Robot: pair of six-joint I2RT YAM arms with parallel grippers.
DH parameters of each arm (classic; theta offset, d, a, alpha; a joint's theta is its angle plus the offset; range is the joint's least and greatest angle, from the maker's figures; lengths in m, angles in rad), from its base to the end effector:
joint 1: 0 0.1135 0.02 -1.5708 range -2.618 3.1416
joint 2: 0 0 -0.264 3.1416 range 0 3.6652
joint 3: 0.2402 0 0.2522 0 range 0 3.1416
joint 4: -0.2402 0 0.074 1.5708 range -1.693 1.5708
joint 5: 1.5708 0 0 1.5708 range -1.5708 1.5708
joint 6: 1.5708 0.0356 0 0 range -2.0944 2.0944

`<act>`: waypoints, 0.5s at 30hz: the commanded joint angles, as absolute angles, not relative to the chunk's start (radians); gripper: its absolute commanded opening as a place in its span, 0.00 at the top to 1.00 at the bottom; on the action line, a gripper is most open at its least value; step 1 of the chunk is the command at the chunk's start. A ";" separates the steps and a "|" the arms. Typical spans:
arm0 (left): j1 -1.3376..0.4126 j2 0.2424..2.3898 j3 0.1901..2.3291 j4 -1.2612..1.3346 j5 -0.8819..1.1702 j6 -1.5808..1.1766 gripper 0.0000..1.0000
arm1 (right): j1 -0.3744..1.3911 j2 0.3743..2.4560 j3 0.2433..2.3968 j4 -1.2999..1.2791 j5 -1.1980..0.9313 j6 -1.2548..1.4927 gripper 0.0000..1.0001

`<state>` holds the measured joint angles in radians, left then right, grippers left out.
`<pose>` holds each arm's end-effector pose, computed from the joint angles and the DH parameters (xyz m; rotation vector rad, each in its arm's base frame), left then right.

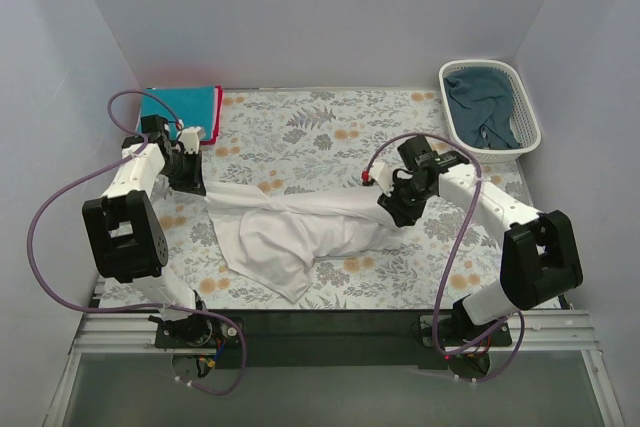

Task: Fold and stack the t-shirts
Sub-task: Flatten the tshirt out

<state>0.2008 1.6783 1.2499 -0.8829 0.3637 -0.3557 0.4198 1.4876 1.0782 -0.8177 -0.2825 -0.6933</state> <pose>0.3196 0.0521 0.2251 -0.7199 2.7701 -0.5535 0.2545 0.1245 0.2323 -1.5084 2.2962 0.3219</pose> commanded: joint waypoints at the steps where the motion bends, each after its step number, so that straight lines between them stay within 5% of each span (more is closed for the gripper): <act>1: 0.202 1.660 1.246 -0.873 0.382 -0.354 1.00 | 0.463 1.482 1.017 -0.683 -0.091 -0.666 0.61; 15: 0.201 1.661 1.253 -0.879 0.374 -0.353 1.00 | 0.529 1.537 0.960 -0.598 -0.051 -0.601 0.59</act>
